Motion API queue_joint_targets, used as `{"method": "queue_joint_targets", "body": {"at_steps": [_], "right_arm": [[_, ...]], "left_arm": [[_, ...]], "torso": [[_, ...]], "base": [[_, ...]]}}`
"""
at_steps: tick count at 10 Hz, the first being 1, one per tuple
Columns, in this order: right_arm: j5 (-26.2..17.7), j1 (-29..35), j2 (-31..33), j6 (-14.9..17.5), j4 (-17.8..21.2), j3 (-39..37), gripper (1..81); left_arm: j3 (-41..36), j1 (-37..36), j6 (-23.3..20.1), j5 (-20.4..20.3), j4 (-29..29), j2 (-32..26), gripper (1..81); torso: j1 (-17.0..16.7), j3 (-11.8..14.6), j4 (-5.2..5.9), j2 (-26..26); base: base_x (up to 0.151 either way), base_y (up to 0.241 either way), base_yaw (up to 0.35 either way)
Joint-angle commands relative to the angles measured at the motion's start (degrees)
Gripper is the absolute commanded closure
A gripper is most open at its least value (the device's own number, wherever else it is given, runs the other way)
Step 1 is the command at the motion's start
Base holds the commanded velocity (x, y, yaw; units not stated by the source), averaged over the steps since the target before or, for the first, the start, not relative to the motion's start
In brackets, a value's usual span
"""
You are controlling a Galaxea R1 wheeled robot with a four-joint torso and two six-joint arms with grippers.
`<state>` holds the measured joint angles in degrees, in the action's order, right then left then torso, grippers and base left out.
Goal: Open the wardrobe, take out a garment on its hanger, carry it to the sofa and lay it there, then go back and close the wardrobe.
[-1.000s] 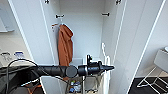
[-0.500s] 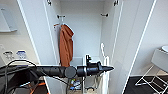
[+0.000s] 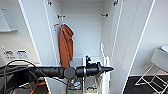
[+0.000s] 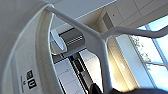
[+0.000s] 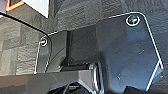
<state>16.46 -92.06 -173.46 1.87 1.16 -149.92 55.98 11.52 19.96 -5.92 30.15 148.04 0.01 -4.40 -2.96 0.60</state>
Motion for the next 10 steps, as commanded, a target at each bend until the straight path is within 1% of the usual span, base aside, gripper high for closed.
{"method": "queue_joint_targets", "body": {"at_steps": [1, 4, 6, 10], "right_arm": [[-2.75, 1.75, -0.42, 0.16, -0.02, 0.34, 1.0], [-2.66, 1.75, -0.51, 0.16, -0.19, 0.34, 1.0], [-2.57, 1.66, -0.51, 0.16, -0.19, 0.34, 1.0], [-2.57, 1.92, -0.77, 0.16, -0.28, 0.34, 1.0]], "left_arm": [[-1.31, -7.00, -0.71, -0.05, -3.42, -0.19, 81.1], [-2.01, -2.60, -0.62, -0.05, -6.06, -2.04, 81.1], [-2.10, -1.37, -0.36, -0.14, -5.89, -3.44, 81.1], [-1.13, 0.22, -0.09, -0.05, -5.80, -8.37, 81.1]], "torso": [[0.00, 0.00, 0.00, 0.00], [0.00, 0.00, 0.00, 0.02], [0.00, 0.00, 0.00, 0.02], [0.00, 0.00, 0.00, 0.02]], "base": [[0.000, 0.000, 0.000], [0.000, 0.000, 0.000], [0.000, 0.000, 0.000], [0.000, 0.000, 0.000]]}}
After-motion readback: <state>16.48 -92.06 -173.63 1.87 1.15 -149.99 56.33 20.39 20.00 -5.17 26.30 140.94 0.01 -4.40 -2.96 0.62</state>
